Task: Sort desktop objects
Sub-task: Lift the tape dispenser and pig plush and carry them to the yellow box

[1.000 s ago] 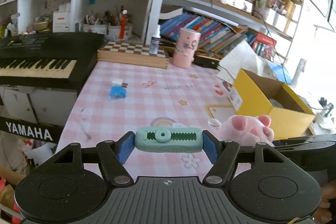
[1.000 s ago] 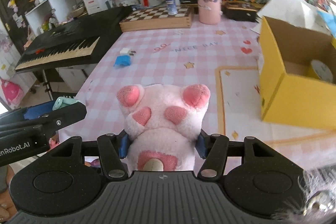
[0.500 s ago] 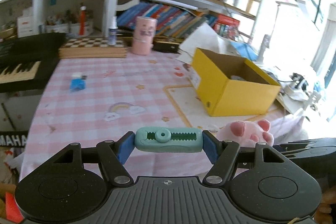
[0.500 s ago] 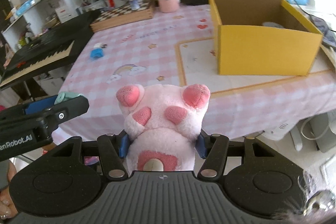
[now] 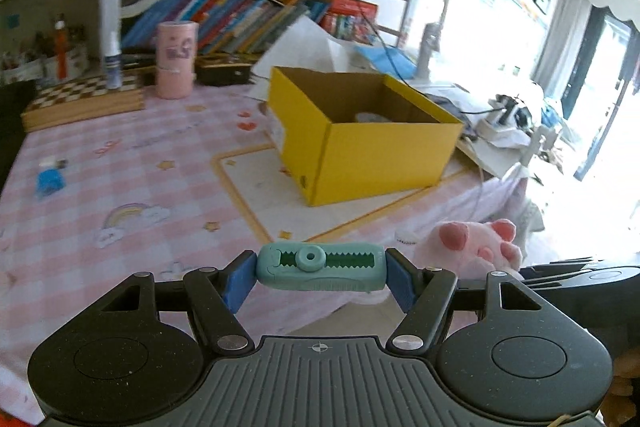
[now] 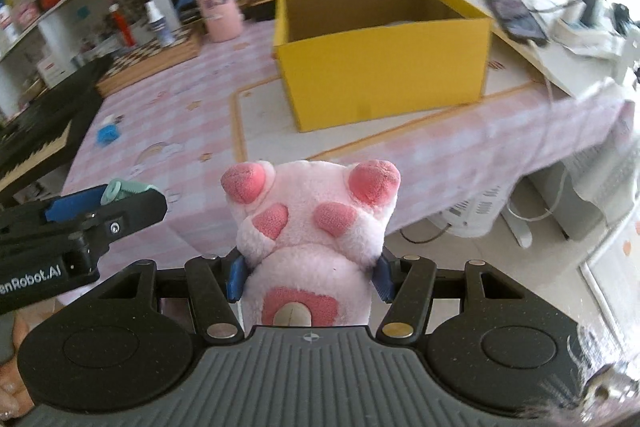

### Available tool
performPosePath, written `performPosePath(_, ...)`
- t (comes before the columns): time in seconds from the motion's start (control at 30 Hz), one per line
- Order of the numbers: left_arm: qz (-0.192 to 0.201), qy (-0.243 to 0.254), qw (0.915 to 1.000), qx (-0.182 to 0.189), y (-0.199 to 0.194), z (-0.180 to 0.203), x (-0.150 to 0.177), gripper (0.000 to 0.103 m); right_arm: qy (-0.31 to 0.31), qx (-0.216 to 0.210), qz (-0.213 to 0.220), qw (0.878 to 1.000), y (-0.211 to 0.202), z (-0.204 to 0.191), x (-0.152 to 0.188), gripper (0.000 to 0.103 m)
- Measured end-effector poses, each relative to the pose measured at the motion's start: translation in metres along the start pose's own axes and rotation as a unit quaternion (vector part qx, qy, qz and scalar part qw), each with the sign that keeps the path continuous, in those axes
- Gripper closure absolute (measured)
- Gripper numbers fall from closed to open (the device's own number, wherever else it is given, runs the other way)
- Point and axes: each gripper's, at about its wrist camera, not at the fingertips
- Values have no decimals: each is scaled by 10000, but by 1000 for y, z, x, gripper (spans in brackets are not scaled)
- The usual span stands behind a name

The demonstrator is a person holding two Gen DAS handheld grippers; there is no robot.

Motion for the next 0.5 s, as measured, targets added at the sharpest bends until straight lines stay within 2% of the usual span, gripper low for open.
performPosePath(0.5,-120,177,9996,174,57,39,-28,33,170,140,-102,9997,22,60,-37,47)
Point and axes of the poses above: each gripper's, at about its wrist camera, not at the fingertips, and y roughly the way its jaws point, z to its right, x to its underside, and after that the axes turned 5 degrees about x, right-handed
